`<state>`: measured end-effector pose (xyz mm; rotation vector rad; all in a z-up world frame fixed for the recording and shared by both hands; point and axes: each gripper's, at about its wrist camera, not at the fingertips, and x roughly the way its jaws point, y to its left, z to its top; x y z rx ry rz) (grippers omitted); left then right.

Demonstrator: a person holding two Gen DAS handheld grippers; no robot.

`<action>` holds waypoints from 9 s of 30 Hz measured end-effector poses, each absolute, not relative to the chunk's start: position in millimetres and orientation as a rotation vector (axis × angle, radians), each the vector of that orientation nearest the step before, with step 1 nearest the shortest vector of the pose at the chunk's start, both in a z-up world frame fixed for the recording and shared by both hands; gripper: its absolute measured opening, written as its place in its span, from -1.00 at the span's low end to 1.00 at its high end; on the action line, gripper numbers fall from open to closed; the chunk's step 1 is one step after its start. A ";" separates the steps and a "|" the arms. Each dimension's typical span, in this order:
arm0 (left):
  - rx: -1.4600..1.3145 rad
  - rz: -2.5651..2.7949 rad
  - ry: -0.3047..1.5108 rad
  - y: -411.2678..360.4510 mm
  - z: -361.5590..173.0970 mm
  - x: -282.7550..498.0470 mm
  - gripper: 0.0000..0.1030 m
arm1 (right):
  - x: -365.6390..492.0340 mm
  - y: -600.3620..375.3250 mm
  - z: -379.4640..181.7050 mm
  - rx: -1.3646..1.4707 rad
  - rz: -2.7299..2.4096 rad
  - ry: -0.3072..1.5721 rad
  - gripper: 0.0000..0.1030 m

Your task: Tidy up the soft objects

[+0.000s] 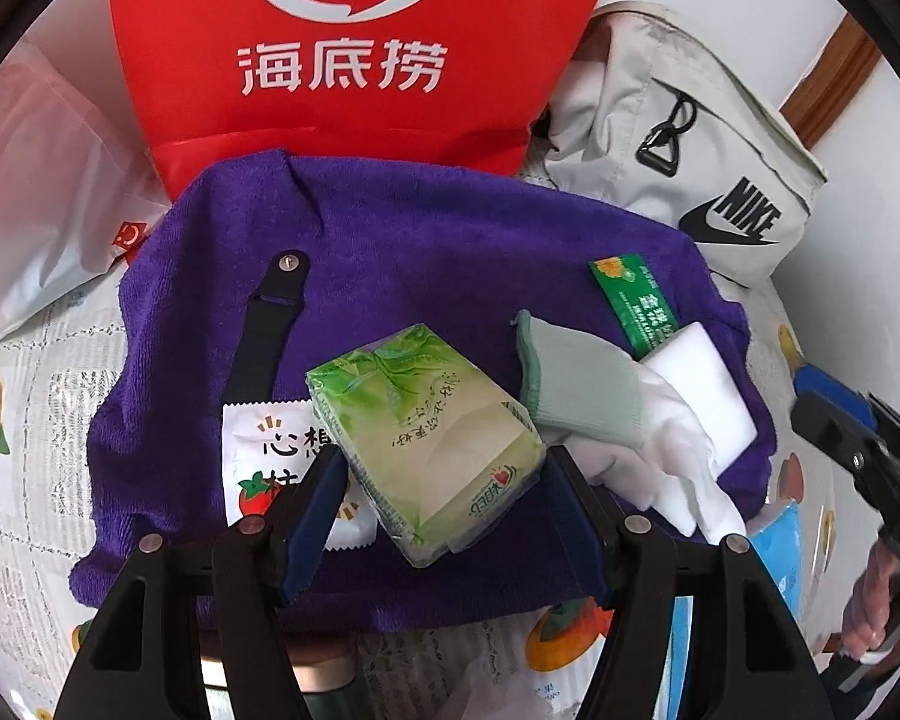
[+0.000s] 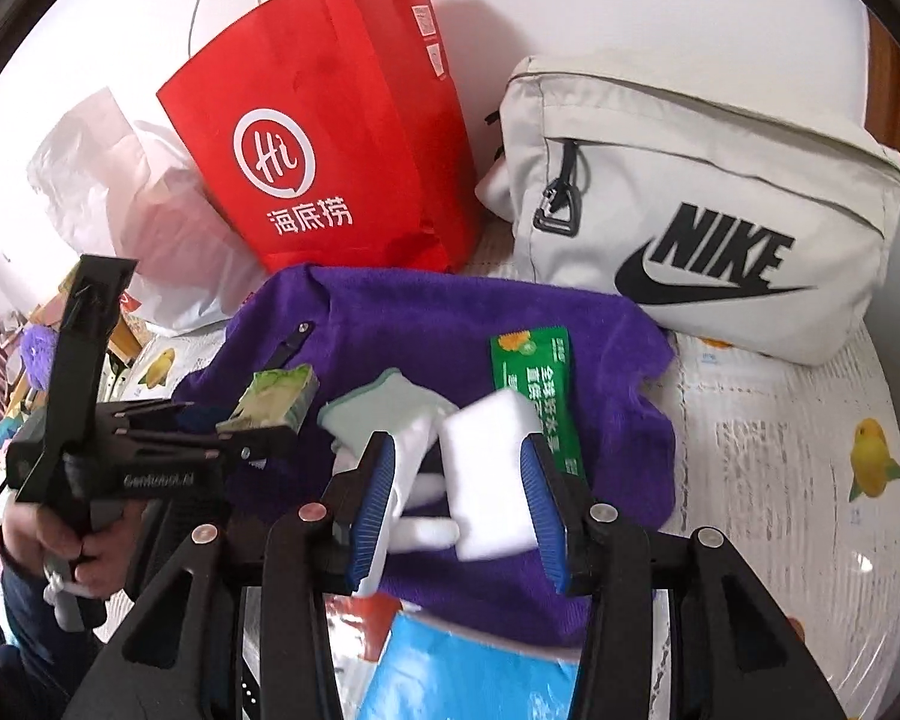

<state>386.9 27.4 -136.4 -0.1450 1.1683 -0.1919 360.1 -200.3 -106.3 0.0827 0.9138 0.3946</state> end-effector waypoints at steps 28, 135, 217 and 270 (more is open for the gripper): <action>-0.156 -0.067 1.019 59.4 -60.3 262.8 0.59 | 230.9 -187.6 -63.8 -0.012 0.448 0.837 -0.15; 0.297 -0.098 1.119 -45.7 -152.2 262.4 -0.45 | 206.0 -250.0 -118.4 0.033 0.487 0.887 -0.94; 0.301 -0.079 1.120 -41.3 -150.0 280.6 -0.91 | 212.6 -257.7 -126.1 0.021 0.405 0.922 -0.94; -0.117 -0.108 0.947 79.6 -69.6 364.2 -0.92 | 370.2 -210.8 -95.0 -0.039 0.348 0.874 -0.94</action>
